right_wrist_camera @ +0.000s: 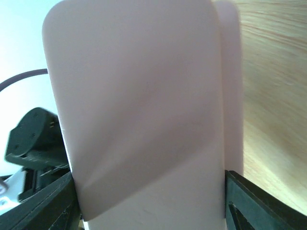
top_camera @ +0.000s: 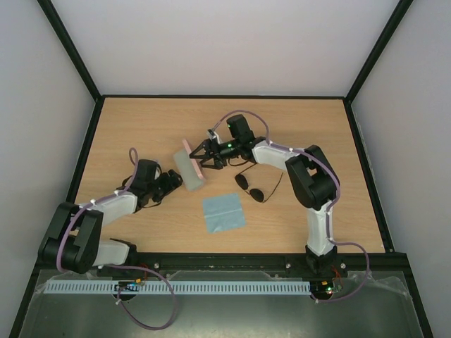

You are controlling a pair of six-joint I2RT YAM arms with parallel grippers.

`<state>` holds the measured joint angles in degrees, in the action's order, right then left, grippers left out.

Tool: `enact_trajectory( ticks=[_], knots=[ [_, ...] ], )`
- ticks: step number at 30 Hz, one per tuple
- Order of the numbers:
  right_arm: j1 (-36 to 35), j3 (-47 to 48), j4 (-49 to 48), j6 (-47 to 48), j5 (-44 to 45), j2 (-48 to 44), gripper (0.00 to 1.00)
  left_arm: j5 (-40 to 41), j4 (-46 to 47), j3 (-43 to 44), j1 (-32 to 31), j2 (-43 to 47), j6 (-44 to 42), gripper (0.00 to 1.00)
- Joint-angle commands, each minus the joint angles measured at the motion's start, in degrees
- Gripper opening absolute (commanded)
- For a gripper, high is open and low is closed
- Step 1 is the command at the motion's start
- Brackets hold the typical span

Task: Organize the sunglasses
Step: Open the sunglasses case, then place the sunglasses case at the center of the board.

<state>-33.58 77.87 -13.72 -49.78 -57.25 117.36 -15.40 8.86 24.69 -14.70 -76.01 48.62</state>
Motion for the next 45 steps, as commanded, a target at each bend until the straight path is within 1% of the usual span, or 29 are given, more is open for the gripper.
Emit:
enact_trajectory(
  ticks=[1,6,7,9,13,16,19,24,30,34,37,39,45],
  knots=[
    [-0.52,1.08,-2.87,0.01,-5.17,-2.74,0.49,-0.83,-2.19,-0.79,0.9,0.69,-1.95,0.84],
    [-0.52,5.72,2.98,3.91,-5.59,0.12,0.49,-1.09,-4.81,-0.44,1.63,3.82,-2.54,0.84],
    [-0.45,7.38,5.12,5.42,-5.61,1.32,0.5,-1.04,-5.61,-0.44,1.73,4.59,-2.62,0.84],
    [-0.14,11.26,12.66,10.26,-4.6,3.88,0.5,-0.67,-7.68,-0.4,2.08,6.38,-2.94,0.84],
    [0.61,17.79,19.74,15.19,-4.29,9.52,0.5,0.44,-11.58,-0.96,2.71,10.21,-3.89,0.84],
    [0.67,24.08,27.35,20.09,-5.26,14.02,0.54,1.05,-13.27,-1.68,3.08,12.73,-4.28,0.84],
    [0.83,28.68,31.72,23.05,-5.98,17.81,0.54,1.41,-13.72,-1.76,3.31,13.13,-4.49,0.84],
    [1.07,30.21,32.56,24.24,-8.01,21.06,0.57,1.51,-12.1,-0.78,3.36,10.17,-4.67,0.84],
    [1.15,32.69,36.23,26.86,-7.42,23.35,0.65,1.2,-11.4,2.38,3.39,5.82,-5.64,0.84],
    [1.15,33.09,37.51,28.13,-6.72,22.55,0.73,1.51,-11.76,3.71,3.45,4.59,-6.24,0.84],
    [1.28,34.3,39.65,29.61,-5.81,22.53,0.77,1.42,-11.9,4.12,3.47,4.3,-6.4,0.84],
    [1.44,34.87,40.55,30.17,-5.38,22.69,0.82,1.42,-11.85,4.13,3.45,4.24,-6.36,0.84],
    [1.77,36.17,42.49,31.34,-3.46,22.88,0.87,1.19,-11.7,4.61,3.45,3.79,-6.35,0.84]
  ],
)
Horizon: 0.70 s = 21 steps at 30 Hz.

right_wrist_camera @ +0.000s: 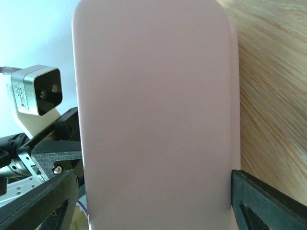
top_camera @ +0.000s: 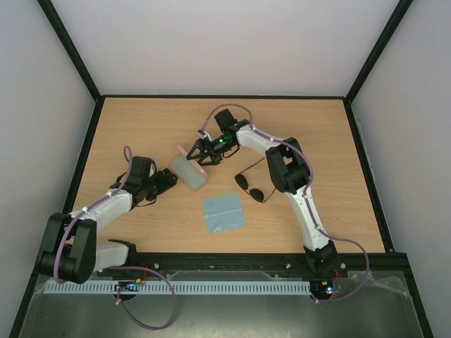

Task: Organize the sunglasses
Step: Place the sunglasses case at the center of the board.

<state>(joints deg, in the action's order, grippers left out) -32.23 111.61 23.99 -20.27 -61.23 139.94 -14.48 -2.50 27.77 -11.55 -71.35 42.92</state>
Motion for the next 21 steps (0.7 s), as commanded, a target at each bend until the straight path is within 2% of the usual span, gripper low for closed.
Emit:
enact_trajectory(
  ticks=[1,10,15,21],
  knots=[
    [0.41,2.5,5.16,2.08,1.07,0.1,0.88,0.25,-0.31,1.58,0.32,-1.01,-0.6,0.84],
    [0.68,2.05,9.06,4.48,12.95,-6.54,0.95,-0.04,0.02,1.89,0.3,-1.34,-0.38,0.84],
    [0.68,2.13,12.04,5.67,20.03,-8.8,0.95,-0.37,0.01,1.88,0.28,-1.22,-0.44,0.84],
    [-0.05,-6.98,10.15,6.0,28.92,-16.48,0.93,-0.29,-0.31,1.92,0.23,-0.63,-0.46,0.84]
  ],
)
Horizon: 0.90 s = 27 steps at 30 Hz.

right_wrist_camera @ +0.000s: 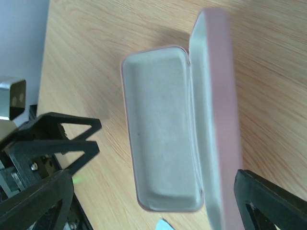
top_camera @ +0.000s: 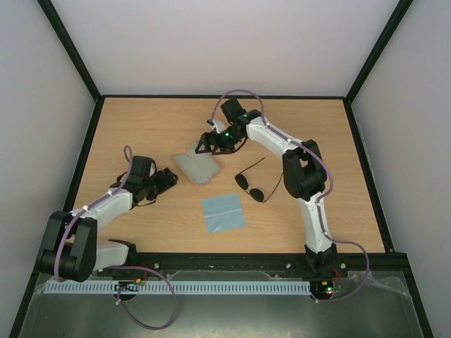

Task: Organize the sunglasses
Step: Place the sunglasses case at the center of the board, then adjust the sunglasses case at the center of the board.

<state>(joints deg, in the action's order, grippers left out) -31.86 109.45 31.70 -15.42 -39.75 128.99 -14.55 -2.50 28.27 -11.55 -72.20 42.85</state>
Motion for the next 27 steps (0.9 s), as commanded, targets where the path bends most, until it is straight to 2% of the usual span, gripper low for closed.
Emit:
enact_trajectory(
  ticks=[1,8,15,21,25,27],
  knots=[
    [-0.62,-5.77,2.55,1.32,9.22,-6.37,0.92,-0.22,-0.39,1.41,0.27,0.07,-0.4,0.84],
    [-1.6,-8.0,3.54,1.49,20.34,-7.5,0.89,-0.35,-1.11,1.52,0.23,1.23,-0.25,0.84],
    [-2.16,-6.01,4.48,1.21,24.95,-4.33,0.85,-0.4,-4.17,2.71,0.3,4.86,-0.04,0.86],
    [-2.57,-5.03,4.96,1.99,24.02,-1.95,0.73,-0.3,-5.88,3.22,0.26,6.4,-0.31,0.86],
    [-3.31,-4.27,6.44,3.15,25.02,-0.44,0.62,-0.26,-6.35,3.11,0.3,7.11,-0.55,0.86],
    [-3.68,-3.86,7.17,3.33,26.33,-0.02,0.6,-0.22,-6.59,3.25,0.3,7.25,-0.66,0.86]
  ],
)
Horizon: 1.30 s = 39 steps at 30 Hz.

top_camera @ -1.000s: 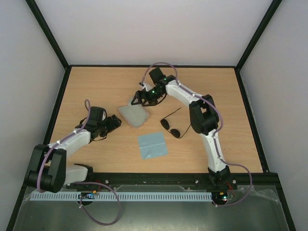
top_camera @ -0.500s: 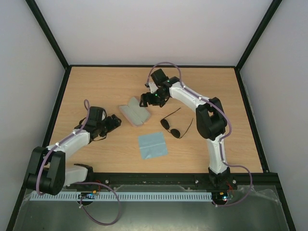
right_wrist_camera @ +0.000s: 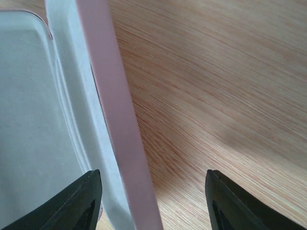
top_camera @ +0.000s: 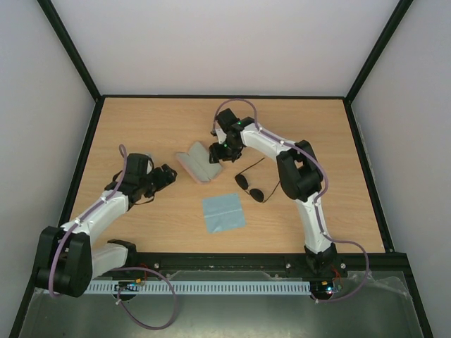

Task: Organize the sunglasses
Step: Adjust the sunglasses case at the center of the board.

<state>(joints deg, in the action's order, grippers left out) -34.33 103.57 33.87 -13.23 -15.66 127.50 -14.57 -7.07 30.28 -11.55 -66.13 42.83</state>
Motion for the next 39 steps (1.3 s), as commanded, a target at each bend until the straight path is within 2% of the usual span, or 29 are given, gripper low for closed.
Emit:
enact_trajectory(
  ticks=[1,9,12,20,25,29,31,33,35,37,39],
  knots=[
    [-1.28,2.04,5.06,1.25,2.49,1.51,0.59,-0.2,-2.02,1.3,0.3,1.18,-0.68,0.86],
    [-2.79,6.55,8.01,2.74,4.41,3.78,0.47,-0.18,-2.77,2.27,0.54,1.0,-1.5,0.86],
    [-3.16,9.3,9.13,3.37,8.1,4.6,0.39,-0.31,-2.93,2.48,0.89,1.0,-1.75,0.86],
    [-6.16,13.77,7.95,9.71,25.08,4.24,0.32,-0.9,-2.85,1.75,2.22,1.14,-2.64,0.87],
    [-7.06,16.67,8.67,10.35,26.87,5.13,0.28,-1.44,-1.68,1.39,3.07,0.51,-2.62,0.87],
    [-7.22,17.68,8.95,8.92,27.36,4.8,0.32,-1.51,-1.1,3.04,3.58,-1.48,-2.78,0.87],
    [-7.21,16.12,9.5,7.17,24.86,3.05,0.41,-1.59,-1.13,4.61,4.08,-2.53,-2.93,0.88],
    [-7.26,11.06,8.15,5.55,23.02,-0.65,0.5,-1.58,-0.88,6.41,4.85,-3.49,-2.91,0.88],
    [-7.24,1.82,5.4,4.18,22.62,-5.77,0.55,-0.94,-0.53,8.5,5.4,-4.85,-2.84,0.89],
    [-7.16,-3.24,4.93,2.46,22.1,-8.97,0.56,-0.55,-0.39,11.34,6.07,-7.34,-2.7,0.89],
    [-6.88,-6.23,5.02,1.24,20.64,-10.17,0.51,-0.47,0.05,14.24,6.88,-10.39,-2.26,0.89]
  ],
)
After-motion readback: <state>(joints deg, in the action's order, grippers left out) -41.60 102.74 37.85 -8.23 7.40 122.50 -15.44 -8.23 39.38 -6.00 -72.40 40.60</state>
